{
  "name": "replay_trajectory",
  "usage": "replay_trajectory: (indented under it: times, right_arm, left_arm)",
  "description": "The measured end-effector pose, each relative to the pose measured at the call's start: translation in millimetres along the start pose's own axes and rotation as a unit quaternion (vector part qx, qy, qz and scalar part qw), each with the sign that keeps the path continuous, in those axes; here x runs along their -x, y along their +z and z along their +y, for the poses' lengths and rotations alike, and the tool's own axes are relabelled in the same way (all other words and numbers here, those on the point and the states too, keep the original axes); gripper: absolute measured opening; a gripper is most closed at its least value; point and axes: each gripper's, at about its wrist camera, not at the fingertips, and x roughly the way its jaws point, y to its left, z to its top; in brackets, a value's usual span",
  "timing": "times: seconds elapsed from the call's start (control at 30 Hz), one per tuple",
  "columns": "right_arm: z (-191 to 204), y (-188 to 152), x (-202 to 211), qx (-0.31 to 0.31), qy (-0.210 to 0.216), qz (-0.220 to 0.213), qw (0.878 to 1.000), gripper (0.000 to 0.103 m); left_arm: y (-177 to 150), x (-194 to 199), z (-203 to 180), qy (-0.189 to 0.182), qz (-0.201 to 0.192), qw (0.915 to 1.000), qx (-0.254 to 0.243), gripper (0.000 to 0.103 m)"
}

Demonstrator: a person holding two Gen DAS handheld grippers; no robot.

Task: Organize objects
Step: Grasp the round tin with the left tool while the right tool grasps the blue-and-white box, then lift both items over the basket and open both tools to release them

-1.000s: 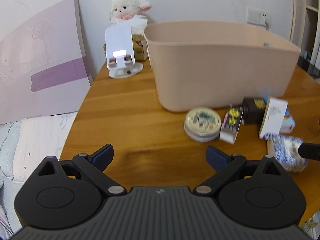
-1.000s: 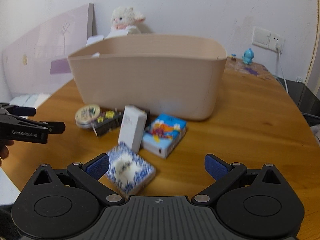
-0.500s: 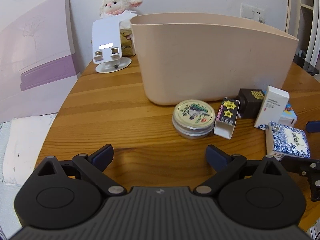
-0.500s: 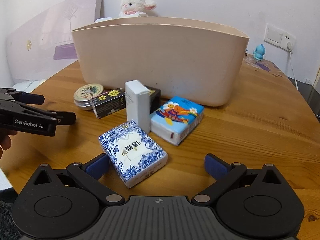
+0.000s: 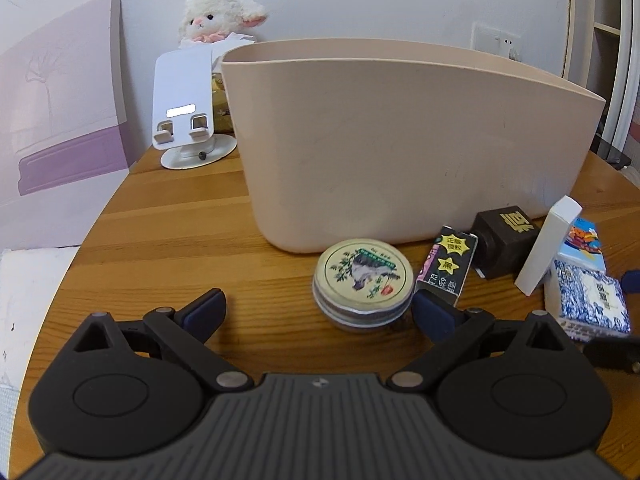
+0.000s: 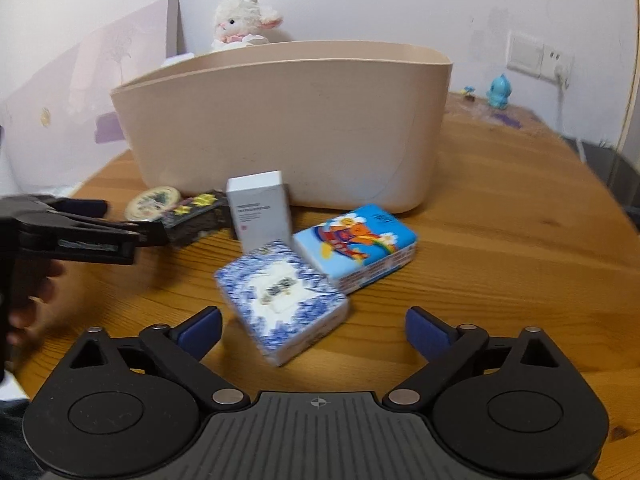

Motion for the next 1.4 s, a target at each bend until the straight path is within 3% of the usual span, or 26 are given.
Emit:
replay_trajectory:
  times: [0.2,0.3,0.37,0.43,0.53,0.57,1.0,1.4]
  right_arm:
    - [17.9,2.9,-10.8,0.011,-0.024,-0.009,1.000,0.098]
    - [22.5,2.3,-12.0,0.020,-0.035,-0.018,0.999,0.079]
    - [21.7,2.2,-9.1,0.022,-0.034,-0.021,0.999,0.063]
    - [19.5,2.8,-6.3,0.023,-0.034,-0.019,0.999,0.054]
    - [12.7,2.3,-2.0,0.021,-0.027,-0.016,0.999,0.047]
    - [11.1,1.8,-0.6,0.021,-0.026,-0.016,0.999,0.045]
    - [9.7,2.0,20.9,0.021,-0.001,-0.025,0.999,0.043]
    - [5.7,29.9,70.4,0.026,0.000,-0.083,0.996,0.043]
  left_arm:
    - [6.0,-5.6,-2.6,0.000,0.001,1.0000,0.000,0.100]
    - [6.7,-5.9,-5.7,0.000,0.000,1.0000,-0.002,0.098]
    - [7.2,-6.8,-4.8,-0.008,0.000,0.9999,0.007,0.090]
    - [7.6,-5.5,-4.7,-0.014,-0.007,0.9998,0.012,0.075]
    - [7.2,-2.9,-7.9,-0.027,-0.014,0.9995,0.003,0.056]
    - [7.0,-2.3,-10.0,-0.028,-0.015,0.9995,-0.001,0.057]
    - [-0.9,26.7,-4.6,-0.004,-0.004,0.9999,-0.013,0.056]
    - [18.2,83.8,-7.0,0.011,-0.052,0.9982,-0.029,0.056]
